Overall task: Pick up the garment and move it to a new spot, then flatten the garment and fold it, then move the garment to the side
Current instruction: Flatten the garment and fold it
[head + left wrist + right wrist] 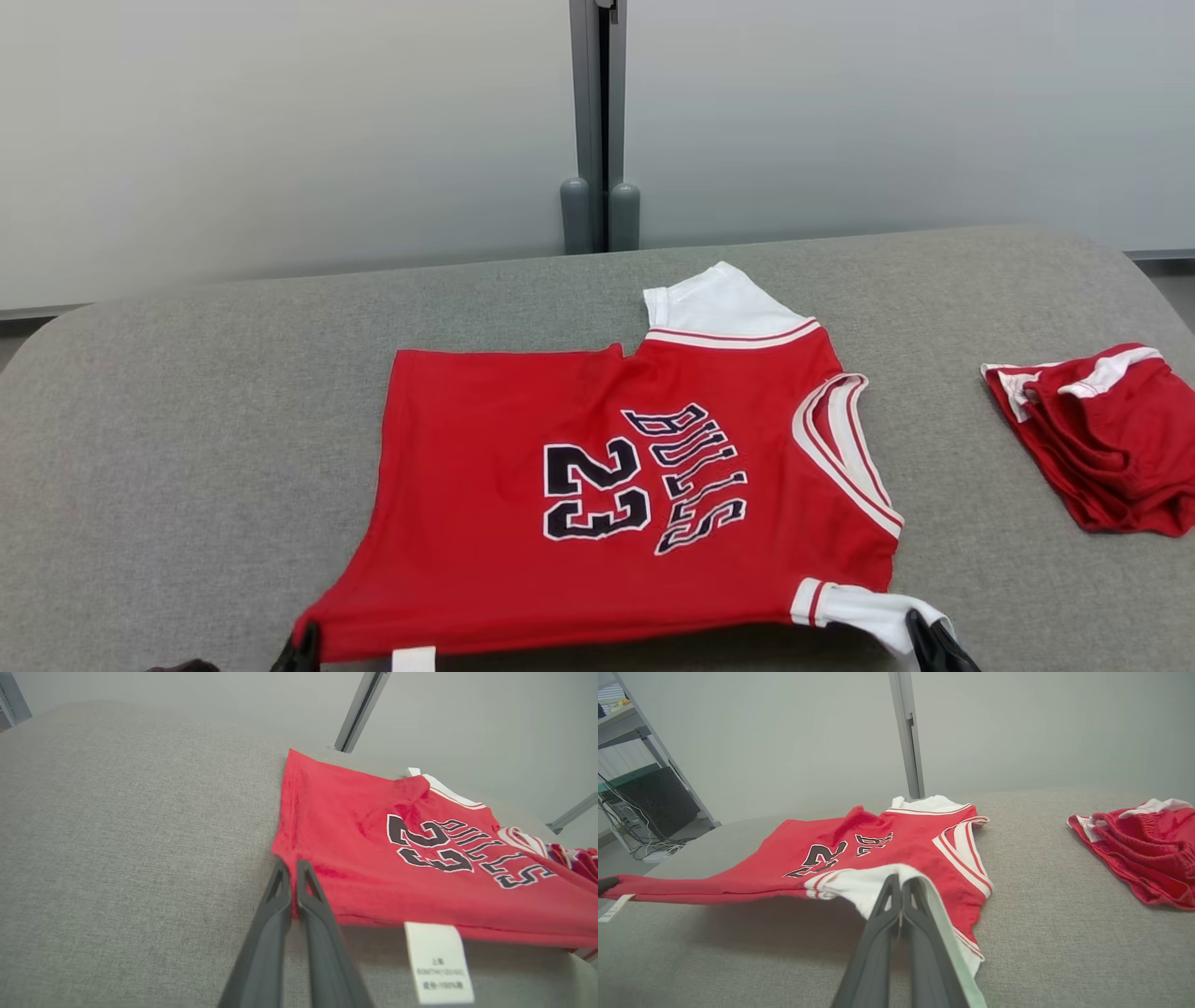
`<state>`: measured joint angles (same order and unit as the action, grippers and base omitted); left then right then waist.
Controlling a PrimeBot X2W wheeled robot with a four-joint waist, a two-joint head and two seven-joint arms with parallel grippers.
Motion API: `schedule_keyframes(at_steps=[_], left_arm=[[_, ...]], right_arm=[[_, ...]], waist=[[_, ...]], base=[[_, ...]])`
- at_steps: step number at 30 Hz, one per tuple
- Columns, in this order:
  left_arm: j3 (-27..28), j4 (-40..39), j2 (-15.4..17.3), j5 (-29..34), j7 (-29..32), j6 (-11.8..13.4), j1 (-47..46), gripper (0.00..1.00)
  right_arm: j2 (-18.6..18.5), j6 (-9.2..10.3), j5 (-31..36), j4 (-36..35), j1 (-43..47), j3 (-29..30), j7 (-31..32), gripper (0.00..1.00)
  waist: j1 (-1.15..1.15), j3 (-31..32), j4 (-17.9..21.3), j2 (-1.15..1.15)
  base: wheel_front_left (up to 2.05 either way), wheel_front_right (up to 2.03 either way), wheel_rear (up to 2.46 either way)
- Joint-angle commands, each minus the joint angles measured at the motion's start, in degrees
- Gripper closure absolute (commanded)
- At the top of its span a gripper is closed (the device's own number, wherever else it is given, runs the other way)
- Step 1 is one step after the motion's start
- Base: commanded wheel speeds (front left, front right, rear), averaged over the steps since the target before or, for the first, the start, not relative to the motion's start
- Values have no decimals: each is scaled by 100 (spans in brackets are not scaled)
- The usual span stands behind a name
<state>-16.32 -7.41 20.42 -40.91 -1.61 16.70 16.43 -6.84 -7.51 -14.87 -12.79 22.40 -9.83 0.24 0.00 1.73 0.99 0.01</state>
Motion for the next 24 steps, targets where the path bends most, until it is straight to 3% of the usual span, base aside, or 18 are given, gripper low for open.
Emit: schedule_keyframes(at_steps=[1, 9, 15, 22, 23, 24], left_arm=[[-18, 17, 46, -19, 92, 12, -50, 100], [-117, 507, 210, -217, 726, -266, -860, 100], [-161, 1085, 229, -425, 1008, -751, -1828, 100], [-313, 1713, 180, -386, 985, -1215, -2599, 100], [-323, 1785, 132, -419, 939, -1294, -2684, 64], [-321, 1861, 93, -435, 877, -1339, -2751, 8]], right_arm=[[-28, 4, -45, 46, -21, 7, 31, 100], [-501, 4, -160, 524, -921, -273, 314, 100], [-1094, 4, -391, 1187, -2345, -916, 552, 100], [-1251, 4, -623, 1885, -3424, -1409, 228, 100], [-1229, 4, -598, 1988, -3508, -1382, 138, 80], [-1192, 4, -597, 2079, -3583, -1401, 69, 53]], waist=[[0, -30, -9, -1], [0, -540, -45, -1], [0, -1123, -141, -1], [0, -1514, -141, -1], [0, -1566, -145, -1], [0, -1609, -144, -1]], base=[[0, 0, 0], [0, 0, 0], [0, 0, 0], [0, 0, 0], [0, 0, 0], [0, 0, 0]])
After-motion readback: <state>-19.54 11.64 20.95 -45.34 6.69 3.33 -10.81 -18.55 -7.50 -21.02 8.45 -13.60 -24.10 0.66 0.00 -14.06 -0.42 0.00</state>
